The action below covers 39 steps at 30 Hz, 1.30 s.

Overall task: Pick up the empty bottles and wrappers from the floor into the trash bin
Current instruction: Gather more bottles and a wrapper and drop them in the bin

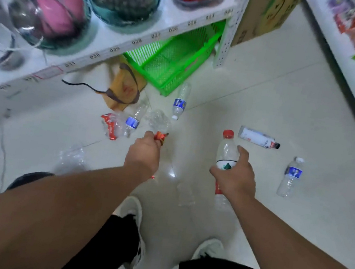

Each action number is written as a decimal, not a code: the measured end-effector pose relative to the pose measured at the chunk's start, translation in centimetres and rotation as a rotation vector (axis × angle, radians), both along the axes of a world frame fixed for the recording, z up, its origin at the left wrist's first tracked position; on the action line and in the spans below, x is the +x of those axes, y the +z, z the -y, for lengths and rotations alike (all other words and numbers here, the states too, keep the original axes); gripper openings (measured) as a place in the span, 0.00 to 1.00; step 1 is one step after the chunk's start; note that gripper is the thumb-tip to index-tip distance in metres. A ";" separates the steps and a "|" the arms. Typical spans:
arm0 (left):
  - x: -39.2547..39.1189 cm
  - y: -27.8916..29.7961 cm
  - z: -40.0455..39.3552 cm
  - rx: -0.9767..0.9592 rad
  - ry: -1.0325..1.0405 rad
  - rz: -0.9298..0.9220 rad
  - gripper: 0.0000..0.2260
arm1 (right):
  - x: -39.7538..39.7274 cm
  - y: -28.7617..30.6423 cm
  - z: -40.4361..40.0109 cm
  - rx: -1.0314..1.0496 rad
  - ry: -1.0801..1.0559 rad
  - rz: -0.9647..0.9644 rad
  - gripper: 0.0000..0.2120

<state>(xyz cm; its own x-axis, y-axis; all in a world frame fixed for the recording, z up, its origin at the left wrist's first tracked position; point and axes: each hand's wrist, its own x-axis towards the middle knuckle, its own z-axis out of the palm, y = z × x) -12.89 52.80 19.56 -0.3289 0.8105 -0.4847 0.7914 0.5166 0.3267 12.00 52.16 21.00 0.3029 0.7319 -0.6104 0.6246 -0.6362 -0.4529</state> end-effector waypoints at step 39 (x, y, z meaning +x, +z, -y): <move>-26.4 25.8 40.3 0.212 1.029 0.322 0.16 | -28.8 26.9 20.2 -0.270 0.755 -0.156 0.44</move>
